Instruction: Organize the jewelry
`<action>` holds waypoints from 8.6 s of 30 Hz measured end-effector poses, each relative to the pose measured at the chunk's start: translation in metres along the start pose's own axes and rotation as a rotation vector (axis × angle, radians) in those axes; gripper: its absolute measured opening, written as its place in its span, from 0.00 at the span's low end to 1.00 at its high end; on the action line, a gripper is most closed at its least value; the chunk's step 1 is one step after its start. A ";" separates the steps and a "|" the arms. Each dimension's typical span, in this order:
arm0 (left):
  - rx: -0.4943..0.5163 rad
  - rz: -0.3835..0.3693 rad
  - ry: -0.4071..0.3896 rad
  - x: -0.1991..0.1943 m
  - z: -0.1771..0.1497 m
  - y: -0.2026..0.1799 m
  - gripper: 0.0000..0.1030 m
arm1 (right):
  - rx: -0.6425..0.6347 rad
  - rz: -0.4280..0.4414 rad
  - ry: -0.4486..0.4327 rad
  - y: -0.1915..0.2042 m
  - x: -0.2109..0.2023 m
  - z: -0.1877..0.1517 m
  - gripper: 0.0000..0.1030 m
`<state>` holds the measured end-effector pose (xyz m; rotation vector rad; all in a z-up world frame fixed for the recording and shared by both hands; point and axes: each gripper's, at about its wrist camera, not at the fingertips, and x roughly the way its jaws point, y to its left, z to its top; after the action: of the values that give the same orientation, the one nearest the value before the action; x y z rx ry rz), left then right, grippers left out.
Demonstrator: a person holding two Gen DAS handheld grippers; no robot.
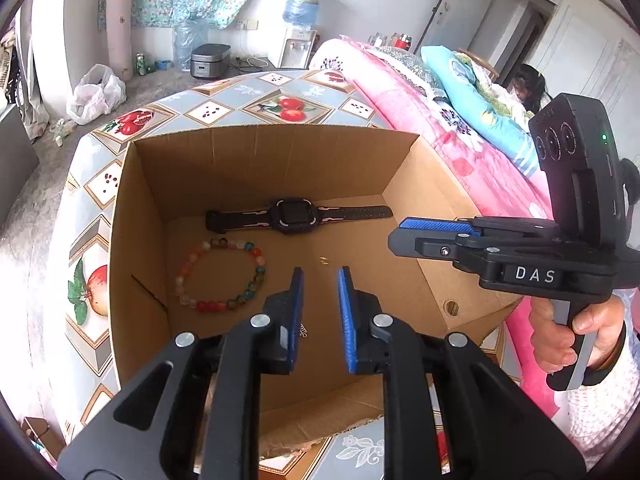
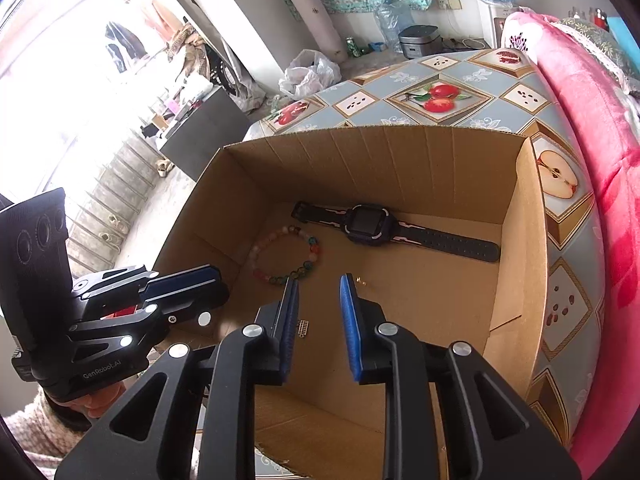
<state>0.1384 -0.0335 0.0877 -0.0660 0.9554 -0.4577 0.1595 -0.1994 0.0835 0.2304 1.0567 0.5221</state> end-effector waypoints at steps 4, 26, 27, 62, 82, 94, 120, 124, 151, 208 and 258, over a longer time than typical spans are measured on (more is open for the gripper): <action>0.012 -0.003 -0.046 -0.017 -0.006 -0.003 0.19 | -0.017 0.007 -0.056 0.006 -0.022 -0.006 0.21; 0.199 -0.190 -0.159 -0.060 -0.123 -0.049 0.30 | 0.209 0.055 -0.214 -0.047 -0.094 -0.174 0.21; 0.205 -0.189 -0.132 -0.050 -0.128 -0.054 0.30 | 0.230 0.018 -0.185 -0.052 -0.084 -0.180 0.21; 0.418 -0.032 0.022 0.078 -0.134 -0.111 0.02 | 0.220 -0.067 -0.115 -0.070 -0.021 -0.204 0.20; 0.121 -0.090 0.040 0.036 -0.142 -0.054 0.01 | 0.156 -0.116 -0.098 -0.055 -0.021 -0.201 0.20; 0.183 0.021 0.012 0.034 -0.163 -0.057 0.01 | -0.070 -0.124 -0.006 -0.016 0.017 -0.172 0.19; 0.172 0.006 -0.015 0.028 -0.168 -0.047 0.01 | -0.050 -0.145 -0.049 -0.017 0.015 -0.164 0.02; 0.168 0.007 -0.020 0.028 -0.169 -0.047 0.01 | 0.008 -0.104 -0.065 -0.028 0.004 -0.167 0.02; 0.165 0.011 -0.031 0.026 -0.169 -0.046 0.01 | -0.043 -0.179 -0.047 -0.018 0.017 -0.161 0.03; -0.091 0.004 0.075 0.042 -0.009 0.017 0.02 | 0.036 -0.054 -0.063 -0.020 -0.007 -0.017 0.06; 0.298 -0.033 -0.094 0.045 -0.156 -0.107 0.38 | 0.239 -0.139 -0.109 -0.063 -0.030 -0.179 0.23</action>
<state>-0.0009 -0.1259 -0.0109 0.1656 0.7862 -0.6179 0.0103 -0.2801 -0.0067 0.3890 1.0199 0.2549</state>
